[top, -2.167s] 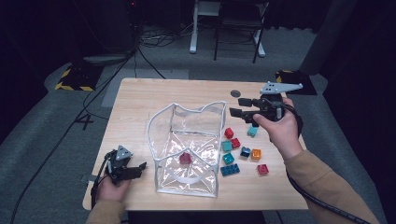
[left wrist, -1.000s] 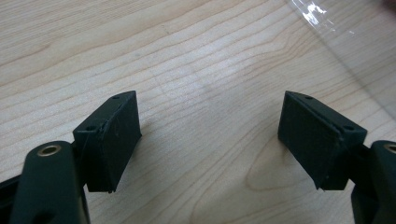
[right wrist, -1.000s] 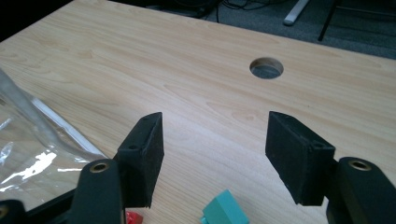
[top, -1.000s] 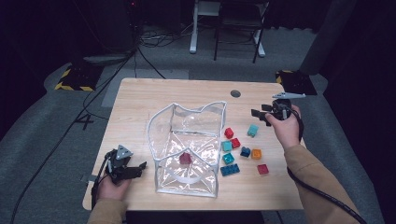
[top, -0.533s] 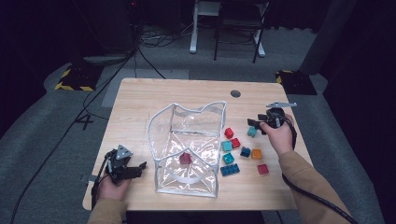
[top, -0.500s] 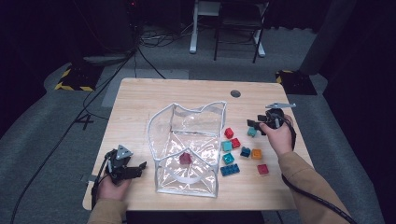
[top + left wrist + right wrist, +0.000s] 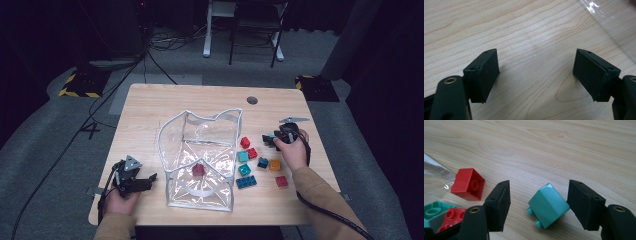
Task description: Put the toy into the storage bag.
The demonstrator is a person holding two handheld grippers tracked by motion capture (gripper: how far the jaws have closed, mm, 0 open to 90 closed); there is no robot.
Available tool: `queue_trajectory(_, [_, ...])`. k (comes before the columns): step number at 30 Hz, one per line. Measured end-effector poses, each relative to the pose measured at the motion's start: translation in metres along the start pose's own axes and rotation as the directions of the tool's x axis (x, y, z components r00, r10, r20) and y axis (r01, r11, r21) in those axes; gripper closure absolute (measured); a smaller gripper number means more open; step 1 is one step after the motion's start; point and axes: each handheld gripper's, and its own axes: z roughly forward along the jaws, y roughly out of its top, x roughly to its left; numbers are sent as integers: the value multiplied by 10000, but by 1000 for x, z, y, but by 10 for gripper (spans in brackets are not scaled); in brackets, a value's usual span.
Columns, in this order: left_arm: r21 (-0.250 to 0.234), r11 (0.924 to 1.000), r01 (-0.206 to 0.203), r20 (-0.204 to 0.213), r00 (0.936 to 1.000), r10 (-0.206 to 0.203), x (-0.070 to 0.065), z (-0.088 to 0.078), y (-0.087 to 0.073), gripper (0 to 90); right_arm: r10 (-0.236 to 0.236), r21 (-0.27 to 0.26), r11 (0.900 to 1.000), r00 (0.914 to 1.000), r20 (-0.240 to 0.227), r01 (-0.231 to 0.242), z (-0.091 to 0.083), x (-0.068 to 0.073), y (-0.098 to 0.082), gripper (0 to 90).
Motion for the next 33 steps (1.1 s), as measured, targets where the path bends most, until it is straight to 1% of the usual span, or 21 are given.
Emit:
queue_trajectory(1, [0,10000,0,0,10000,0,0,0,0,213,0,0,10000,10000,0,0,0,0,0,353])
queue_trajectory(2, [0,10000,1,-2,10000,-1,0,0,0,213,-13,56,10000,9999,130,12,2,-1,-1,353])
queue_trajectory(7, [-3,10000,6,-2,10000,-6,0,0,0,213,-83,299,9995,9999,132,79,8,0,-6,362])
queue_trajectory(10, [-1,10000,3,-1,10000,-3,0,0,0,213,-297,421,9987,9995,135,291,9,2,-8,374])
queue_trajectory(11, [-1,10000,3,-1,10000,-3,0,0,0,213,-297,421,9987,9995,135,291,9,2,-8,374])
queue_trajectory(12, [-2,10000,2,-2,10000,-2,0,0,0,213,-436,519,9977,9990,134,429,9,3,-9,383])
queue_trajectory(13, [-1,10000,2,-2,10000,-2,0,0,0,213,-530,585,9969,9985,152,520,9,3,-9,426])
queue_trajectory(15, [-2,10000,6,1,10000,-6,0,0,0,213,-585,681,9960,9982,137,575,9,3,-10,441])
queue_trajectory(18, [0,10000,1,0,10000,-1,0,0,0,213,-751,876,9934,9971,109,739,9,4,-12,506])
queue_trajectory(20, [-1,10000,4,-1,10000,-4,0,0,0,213,-848,881,9926,9963,110,835,10,5,-12,557])
queue_trajectory(22, [0,10000,-1,-1,10000,1,0,0,0,213,-996,959,9906,9949,134,978,9,6,-12,569])
queue_trajectory(27, [1,10000,0,0,10000,0,0,0,0,213,-1050,918,9904,9944,109,1035,8,7,-10,572])
queue_trajectory(33, [3,10000,-2,0,10000,2,0,0,0,213,-1118,598,9919,9937,-117,1123,-6,12,2,572])
